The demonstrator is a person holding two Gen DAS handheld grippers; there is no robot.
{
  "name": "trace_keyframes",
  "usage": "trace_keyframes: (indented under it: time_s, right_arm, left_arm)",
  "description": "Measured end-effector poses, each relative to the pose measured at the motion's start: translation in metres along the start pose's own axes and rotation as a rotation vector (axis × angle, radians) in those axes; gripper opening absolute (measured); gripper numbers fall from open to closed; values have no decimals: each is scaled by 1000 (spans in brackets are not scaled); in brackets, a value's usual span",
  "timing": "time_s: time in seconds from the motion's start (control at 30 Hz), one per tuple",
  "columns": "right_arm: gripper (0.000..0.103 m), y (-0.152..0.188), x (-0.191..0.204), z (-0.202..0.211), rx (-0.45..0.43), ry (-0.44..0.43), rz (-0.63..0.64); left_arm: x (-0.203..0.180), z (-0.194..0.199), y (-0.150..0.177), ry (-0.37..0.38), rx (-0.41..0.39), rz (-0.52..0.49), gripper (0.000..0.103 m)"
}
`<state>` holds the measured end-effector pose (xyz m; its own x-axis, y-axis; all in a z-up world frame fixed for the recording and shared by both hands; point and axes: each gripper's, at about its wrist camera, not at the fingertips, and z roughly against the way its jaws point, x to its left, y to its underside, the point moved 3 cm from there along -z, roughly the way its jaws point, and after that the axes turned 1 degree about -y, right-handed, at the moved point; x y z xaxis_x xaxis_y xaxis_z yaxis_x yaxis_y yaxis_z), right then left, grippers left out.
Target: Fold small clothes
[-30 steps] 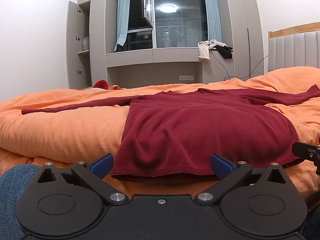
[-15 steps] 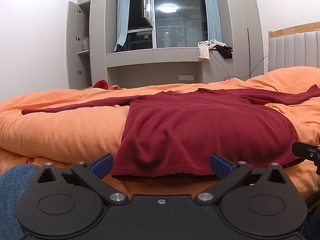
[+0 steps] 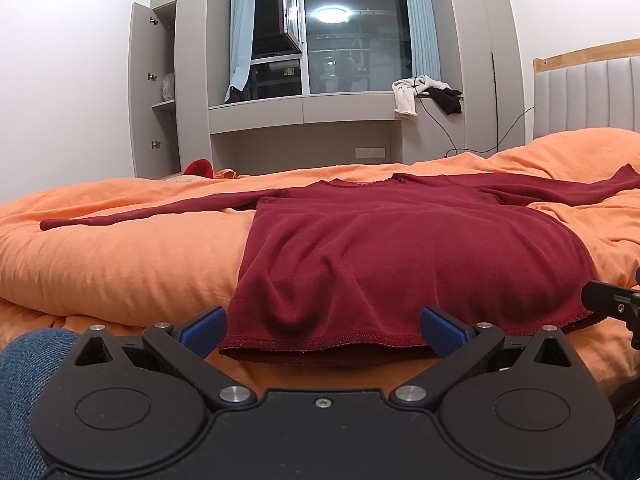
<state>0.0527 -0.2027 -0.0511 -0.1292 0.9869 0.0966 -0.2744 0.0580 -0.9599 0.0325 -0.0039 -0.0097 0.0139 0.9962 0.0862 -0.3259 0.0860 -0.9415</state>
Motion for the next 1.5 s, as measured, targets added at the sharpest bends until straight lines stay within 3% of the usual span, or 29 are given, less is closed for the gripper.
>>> trace_keyframes:
  time_s: [0.23,0.4,0.57,0.77,0.97,1.07,1.27,1.5]
  right_arm:
    - [103,-2,0,-1,16,3,-10]
    - [103,-31,-25,-3,32,-23,-135]
    - [103,-69,-75,-29,52,-45,-231]
    - [103,-110,-165,-82,59,79,-331]
    - [103,-136,-276,-125,-28,308,-504]
    - [103,-136,-323,-147,-43,390,-585]
    - [103,-127,-377,-184,31,464,-668]
    - [101,-112,-386,-197,-169,535,-734]
  left_arm:
    - [-1,-4,2,-7,20,-17,102]
    - [-7,-20,-12,20,120,-51,102]
    - [-17,-39,-56,25,52,-101,103]
    - [-25,-103,-104,9,69,-92,103]
    - [-30,-184,-148,14,98,7,103]
    - [-40,-214,-161,30,88,2,103]
    - [-49,-246,-151,61,74,-8,103]
    - [-40,-259,-126,27,123,-22,102]
